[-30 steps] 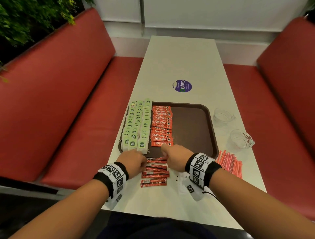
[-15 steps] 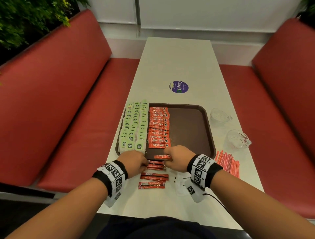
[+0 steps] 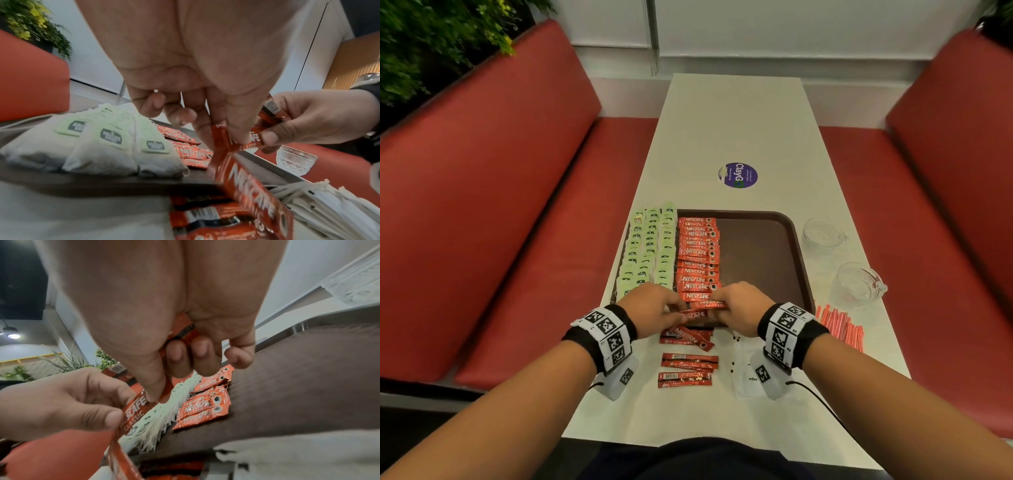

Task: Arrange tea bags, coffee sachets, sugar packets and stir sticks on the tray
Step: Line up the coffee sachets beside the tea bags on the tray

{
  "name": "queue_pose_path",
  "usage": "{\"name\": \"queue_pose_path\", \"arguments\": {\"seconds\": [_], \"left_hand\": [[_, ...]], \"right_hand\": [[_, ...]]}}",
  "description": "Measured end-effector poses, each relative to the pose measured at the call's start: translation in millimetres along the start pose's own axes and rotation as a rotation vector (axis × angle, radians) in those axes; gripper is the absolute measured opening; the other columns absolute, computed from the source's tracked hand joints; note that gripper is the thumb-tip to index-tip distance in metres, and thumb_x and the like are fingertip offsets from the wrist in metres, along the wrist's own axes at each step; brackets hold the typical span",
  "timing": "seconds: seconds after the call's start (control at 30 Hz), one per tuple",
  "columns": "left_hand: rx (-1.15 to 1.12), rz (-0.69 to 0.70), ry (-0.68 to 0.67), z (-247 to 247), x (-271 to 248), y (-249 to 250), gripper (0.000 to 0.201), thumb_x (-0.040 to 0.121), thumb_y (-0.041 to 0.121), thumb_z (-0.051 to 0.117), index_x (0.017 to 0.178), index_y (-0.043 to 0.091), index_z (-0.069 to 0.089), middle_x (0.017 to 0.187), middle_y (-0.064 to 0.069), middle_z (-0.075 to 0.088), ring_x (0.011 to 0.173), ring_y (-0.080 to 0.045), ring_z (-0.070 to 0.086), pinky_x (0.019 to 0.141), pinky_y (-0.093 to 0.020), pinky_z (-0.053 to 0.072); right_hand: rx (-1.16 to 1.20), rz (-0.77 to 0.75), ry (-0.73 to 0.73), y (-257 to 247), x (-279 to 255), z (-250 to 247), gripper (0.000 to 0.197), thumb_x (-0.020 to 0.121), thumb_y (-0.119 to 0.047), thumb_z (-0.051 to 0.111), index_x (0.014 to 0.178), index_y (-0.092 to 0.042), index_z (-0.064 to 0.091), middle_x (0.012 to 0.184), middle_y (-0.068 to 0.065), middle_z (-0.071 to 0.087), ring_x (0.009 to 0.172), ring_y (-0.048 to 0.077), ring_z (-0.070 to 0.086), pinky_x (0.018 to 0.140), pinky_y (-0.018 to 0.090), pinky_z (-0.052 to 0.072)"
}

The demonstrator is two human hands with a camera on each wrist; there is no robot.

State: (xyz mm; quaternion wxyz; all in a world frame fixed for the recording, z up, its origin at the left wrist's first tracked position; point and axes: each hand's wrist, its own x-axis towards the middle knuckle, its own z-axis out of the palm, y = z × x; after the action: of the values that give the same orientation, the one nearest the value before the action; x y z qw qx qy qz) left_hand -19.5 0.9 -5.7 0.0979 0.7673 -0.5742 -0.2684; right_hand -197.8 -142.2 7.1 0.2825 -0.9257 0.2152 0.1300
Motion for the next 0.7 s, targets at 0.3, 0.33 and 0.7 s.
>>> {"name": "queue_pose_path", "arguments": {"seconds": [0.3,0.33,0.7], "left_hand": [[0.072,0.016,0.081,-2,24,11,0.016,0.092,0.036,0.066,0.103,0.026,0.074,0.098,0.009,0.069,0.091,-0.013,0.06,0.085,-0.032,0.05],[0.101,-0.013,0.072,-1,28,11,0.017,0.092,0.037,0.067,0.104,0.027,0.074,0.099,0.008,0.07,0.092,-0.014,0.061,0.086,-0.031,0.05],[0.445,-0.08,0.072,18,57,16,0.018,0.088,0.049,0.066,0.099,0.036,0.069,0.102,0.008,0.066,0.106,-0.019,0.053,0.092,-0.039,0.043]], "right_hand": [[-0.019,0.034,0.083,8,6,-8,0.017,0.098,-0.034,0.053,0.096,-0.022,0.066,0.093,-0.002,0.069,0.087,0.021,0.064,0.081,0.034,0.051],[-0.01,0.058,0.111,10,6,-8,0.018,0.099,-0.036,0.052,0.093,-0.023,0.062,0.09,-0.003,0.067,0.084,0.02,0.062,0.077,0.033,0.049],[0.186,0.2,0.179,26,1,-13,0.031,0.103,-0.028,0.03,0.074,-0.025,0.039,0.073,-0.001,0.052,0.072,0.021,0.052,0.067,0.035,0.037]]}}
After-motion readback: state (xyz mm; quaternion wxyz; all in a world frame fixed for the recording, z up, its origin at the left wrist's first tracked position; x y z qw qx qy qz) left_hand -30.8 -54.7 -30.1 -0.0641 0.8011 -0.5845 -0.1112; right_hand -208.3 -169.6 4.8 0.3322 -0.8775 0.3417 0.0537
